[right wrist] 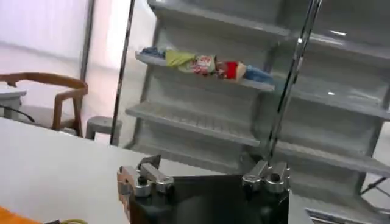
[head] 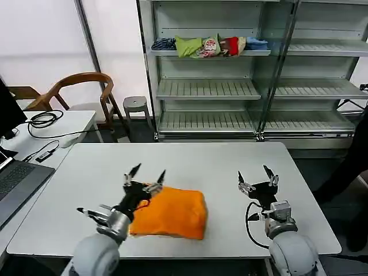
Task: Fold and organize the clothes.
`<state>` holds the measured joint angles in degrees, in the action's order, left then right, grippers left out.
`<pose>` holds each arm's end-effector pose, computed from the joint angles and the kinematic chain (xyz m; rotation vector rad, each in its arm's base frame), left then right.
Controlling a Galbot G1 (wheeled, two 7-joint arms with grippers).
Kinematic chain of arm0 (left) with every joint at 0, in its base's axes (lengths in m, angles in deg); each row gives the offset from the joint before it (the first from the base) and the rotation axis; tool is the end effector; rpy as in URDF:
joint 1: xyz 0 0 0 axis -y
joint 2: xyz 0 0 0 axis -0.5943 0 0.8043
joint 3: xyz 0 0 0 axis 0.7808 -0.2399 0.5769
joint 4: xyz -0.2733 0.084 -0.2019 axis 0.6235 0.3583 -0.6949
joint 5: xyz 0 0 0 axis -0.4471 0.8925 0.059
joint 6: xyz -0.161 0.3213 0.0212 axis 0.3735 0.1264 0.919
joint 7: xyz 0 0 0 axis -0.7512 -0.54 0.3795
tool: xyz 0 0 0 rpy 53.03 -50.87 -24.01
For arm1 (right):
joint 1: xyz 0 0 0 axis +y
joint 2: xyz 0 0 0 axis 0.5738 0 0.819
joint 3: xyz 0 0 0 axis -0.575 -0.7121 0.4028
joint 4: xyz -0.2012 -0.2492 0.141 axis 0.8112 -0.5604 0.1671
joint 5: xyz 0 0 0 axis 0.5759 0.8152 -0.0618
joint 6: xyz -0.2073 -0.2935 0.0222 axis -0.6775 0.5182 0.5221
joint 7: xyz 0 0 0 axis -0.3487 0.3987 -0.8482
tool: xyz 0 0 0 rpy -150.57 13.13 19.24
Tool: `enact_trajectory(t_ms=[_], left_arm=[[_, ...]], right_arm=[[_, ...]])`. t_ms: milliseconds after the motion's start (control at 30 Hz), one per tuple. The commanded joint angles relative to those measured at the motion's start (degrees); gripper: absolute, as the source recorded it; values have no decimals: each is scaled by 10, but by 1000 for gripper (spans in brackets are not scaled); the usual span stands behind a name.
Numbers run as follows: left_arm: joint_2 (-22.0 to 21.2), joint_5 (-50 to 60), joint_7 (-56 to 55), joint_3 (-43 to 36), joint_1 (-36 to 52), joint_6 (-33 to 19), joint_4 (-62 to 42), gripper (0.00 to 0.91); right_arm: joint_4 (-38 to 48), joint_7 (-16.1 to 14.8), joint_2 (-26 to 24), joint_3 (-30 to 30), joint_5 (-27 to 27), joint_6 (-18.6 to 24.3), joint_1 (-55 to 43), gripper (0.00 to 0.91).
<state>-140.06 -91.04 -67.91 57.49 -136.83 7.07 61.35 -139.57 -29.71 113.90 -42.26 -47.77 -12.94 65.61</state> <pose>0.2703 0.0230 -0.2341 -0.4644 -3.0756 -0.0482 0.2760 -0.0350 -0.2288 0.1310 -3.0160 0.3662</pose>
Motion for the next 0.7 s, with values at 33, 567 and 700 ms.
enact_trajectory(t_ms=[33, 567, 700], left_arm=[[44, 5, 88, 190, -40, -104, -60, 907], [22, 64, 106, 180, -20, -162, -113, 907], [17, 91, 113, 190, -23, -180, -123, 907]], right_arm=[[77, -4, 27, -30, 52, 81, -46, 907], [66, 6, 28, -7, 42, 80, -31, 907], [68, 12, 32, -14, 40, 80, -31, 907]])
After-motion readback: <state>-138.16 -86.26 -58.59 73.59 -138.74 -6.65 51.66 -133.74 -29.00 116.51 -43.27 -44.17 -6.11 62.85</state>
